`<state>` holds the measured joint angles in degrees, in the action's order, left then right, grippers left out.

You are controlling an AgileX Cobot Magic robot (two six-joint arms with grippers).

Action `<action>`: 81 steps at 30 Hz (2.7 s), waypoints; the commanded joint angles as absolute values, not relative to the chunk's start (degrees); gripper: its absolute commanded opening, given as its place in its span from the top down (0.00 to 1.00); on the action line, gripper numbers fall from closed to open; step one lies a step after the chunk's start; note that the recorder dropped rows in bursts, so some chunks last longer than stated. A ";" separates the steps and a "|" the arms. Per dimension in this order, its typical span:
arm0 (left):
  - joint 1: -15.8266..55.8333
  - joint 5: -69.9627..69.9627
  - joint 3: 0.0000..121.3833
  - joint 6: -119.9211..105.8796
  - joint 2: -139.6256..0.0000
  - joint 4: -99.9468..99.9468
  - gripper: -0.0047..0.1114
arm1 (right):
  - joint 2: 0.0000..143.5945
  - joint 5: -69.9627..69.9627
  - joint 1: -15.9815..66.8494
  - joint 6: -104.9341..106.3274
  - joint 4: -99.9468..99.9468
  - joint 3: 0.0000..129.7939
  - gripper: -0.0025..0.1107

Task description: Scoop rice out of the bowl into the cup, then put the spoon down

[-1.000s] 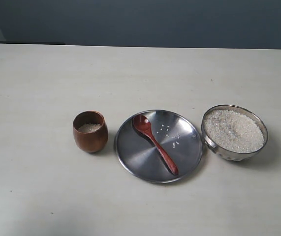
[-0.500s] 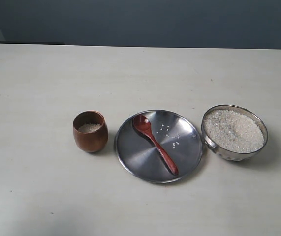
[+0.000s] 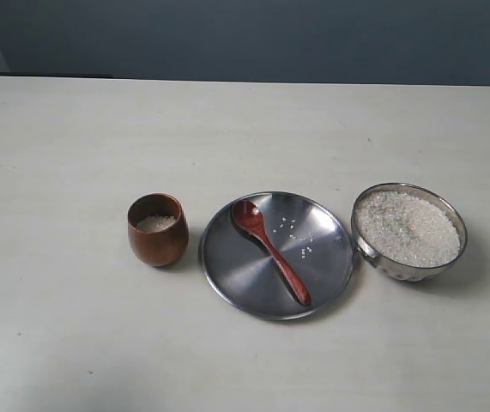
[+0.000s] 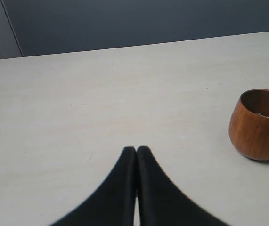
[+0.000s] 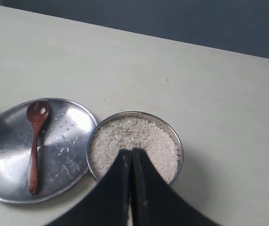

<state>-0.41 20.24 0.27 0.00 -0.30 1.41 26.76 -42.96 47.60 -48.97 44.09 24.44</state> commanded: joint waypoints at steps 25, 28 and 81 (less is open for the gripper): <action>-0.48 20.92 0.00 -1.24 0.00 9.72 0.96 | 26.46 -42.84 47.28 -49.04 44.42 24.13 0.98; -0.48 20.92 0.00 -1.35 0.00 9.69 0.96 | 26.46 -42.84 47.28 -49.04 44.42 24.13 0.98; -0.48 19.54 0.00 0.00 0.00 1.15 0.96 | 14.31 -37.72 33.65 -48.68 42.53 24.13 0.98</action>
<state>-0.41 20.44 0.27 0.00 -0.30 1.37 16.80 -39.84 36.68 -48.97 43.09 24.44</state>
